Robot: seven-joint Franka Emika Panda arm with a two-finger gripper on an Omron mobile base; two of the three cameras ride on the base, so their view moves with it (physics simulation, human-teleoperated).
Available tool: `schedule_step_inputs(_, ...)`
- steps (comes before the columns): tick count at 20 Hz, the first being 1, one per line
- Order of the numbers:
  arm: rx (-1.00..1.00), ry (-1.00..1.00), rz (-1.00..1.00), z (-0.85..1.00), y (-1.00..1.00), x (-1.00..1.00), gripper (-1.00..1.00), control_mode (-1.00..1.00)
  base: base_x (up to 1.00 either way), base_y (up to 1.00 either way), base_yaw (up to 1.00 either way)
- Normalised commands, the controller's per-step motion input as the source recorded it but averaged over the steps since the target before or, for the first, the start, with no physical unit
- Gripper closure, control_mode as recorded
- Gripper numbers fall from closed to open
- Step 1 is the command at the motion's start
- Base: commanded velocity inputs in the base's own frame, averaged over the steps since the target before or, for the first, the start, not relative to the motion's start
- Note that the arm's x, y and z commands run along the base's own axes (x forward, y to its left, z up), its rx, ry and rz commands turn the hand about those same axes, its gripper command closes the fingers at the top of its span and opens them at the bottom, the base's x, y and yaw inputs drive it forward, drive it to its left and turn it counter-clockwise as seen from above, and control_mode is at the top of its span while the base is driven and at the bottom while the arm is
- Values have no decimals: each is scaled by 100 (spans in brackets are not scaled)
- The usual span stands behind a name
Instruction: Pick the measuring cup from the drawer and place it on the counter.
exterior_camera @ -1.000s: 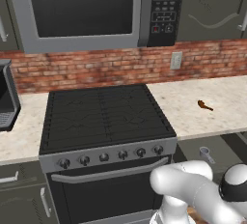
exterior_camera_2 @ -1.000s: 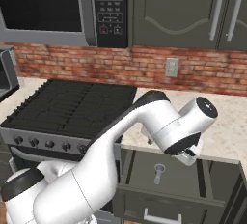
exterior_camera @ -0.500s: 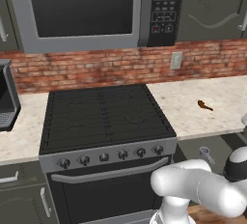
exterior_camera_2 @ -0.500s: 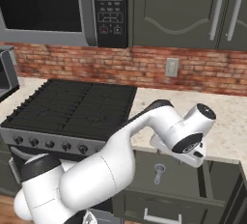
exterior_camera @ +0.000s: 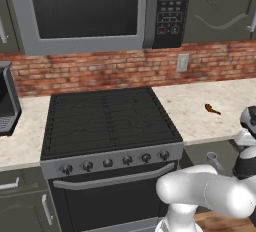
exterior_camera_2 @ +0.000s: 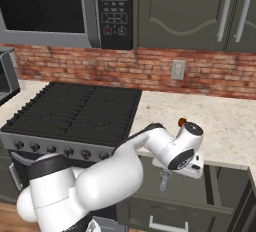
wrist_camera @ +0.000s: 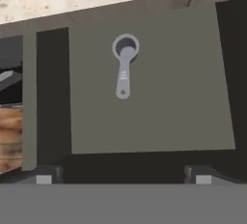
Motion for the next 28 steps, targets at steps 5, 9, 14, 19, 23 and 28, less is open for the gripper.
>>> schedule_step_inputs(5,0,4,0,-75,0,13,-100,-100,0,0,0)
schedule_step_inputs(9,1,8,0,-62,-7,19,-100,-100,0,0,0)
schedule_step_inputs(14,1,7,0,-46,-12,26,-100,-100,0,0,0)
schedule_step_inputs(19,2,11,2,-43,-15,7,-100,-100,0,0,0)
schedule_step_inputs(23,3,14,4,-39,-5,-6,-100,-100,0,0,0)
schedule_step_inputs(28,1,15,7,-40,0,-31,-100,-100,0,0,0)
